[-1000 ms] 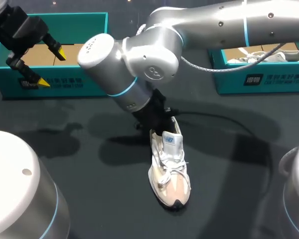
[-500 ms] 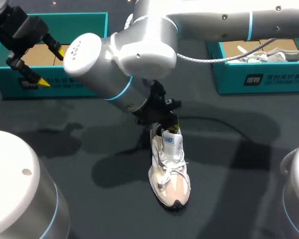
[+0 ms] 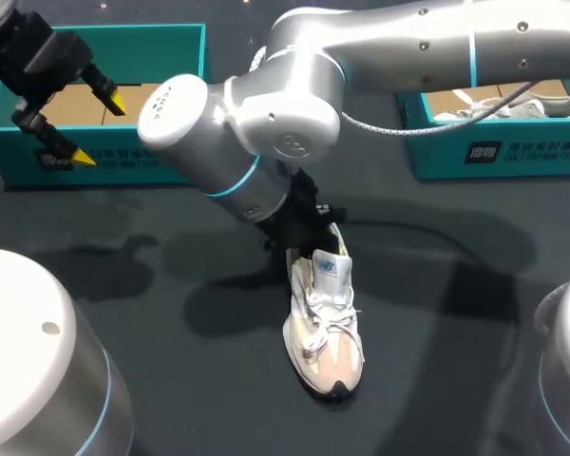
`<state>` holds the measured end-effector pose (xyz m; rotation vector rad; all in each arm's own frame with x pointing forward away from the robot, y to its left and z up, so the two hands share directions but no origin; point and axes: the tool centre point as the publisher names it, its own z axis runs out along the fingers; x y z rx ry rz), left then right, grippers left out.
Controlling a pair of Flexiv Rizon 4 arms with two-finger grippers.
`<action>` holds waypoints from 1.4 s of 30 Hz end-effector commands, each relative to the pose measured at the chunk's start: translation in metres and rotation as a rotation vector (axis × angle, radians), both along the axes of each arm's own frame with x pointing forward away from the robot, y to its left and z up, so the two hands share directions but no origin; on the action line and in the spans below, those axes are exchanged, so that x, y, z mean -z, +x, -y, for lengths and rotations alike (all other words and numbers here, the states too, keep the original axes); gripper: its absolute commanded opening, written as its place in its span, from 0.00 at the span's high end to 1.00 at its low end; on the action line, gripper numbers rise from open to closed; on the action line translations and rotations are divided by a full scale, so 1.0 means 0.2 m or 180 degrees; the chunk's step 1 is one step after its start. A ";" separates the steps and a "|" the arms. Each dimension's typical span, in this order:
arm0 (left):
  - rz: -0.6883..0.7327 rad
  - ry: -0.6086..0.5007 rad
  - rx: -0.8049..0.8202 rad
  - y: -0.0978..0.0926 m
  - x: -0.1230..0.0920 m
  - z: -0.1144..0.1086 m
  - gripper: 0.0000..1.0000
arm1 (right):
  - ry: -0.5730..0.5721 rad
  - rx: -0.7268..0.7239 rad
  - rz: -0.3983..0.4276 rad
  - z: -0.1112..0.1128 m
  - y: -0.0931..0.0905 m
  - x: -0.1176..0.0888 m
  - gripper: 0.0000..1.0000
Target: Take the shoe out of the shoebox, open the shoe tongue, remove and reinsert the insole, then place the shoe into the shoebox
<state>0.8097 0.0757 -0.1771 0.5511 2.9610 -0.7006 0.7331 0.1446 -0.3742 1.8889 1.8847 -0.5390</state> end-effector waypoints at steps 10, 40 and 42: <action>-0.0003 0.0010 0.0003 0.00 0.00 0.00 0.00 | 0.0891 -0.0132 -0.0293 0.00 0.04 0.19 1.00; -0.0003 0.0010 0.0003 0.00 0.00 0.00 0.00 | 0.1367 -0.0406 -0.0516 -0.12 -0.04 -0.19 1.00; -0.0003 0.0010 0.0003 0.00 0.00 0.00 0.00 | 0.1400 -0.0407 -0.0527 -0.12 -0.05 -0.19 1.00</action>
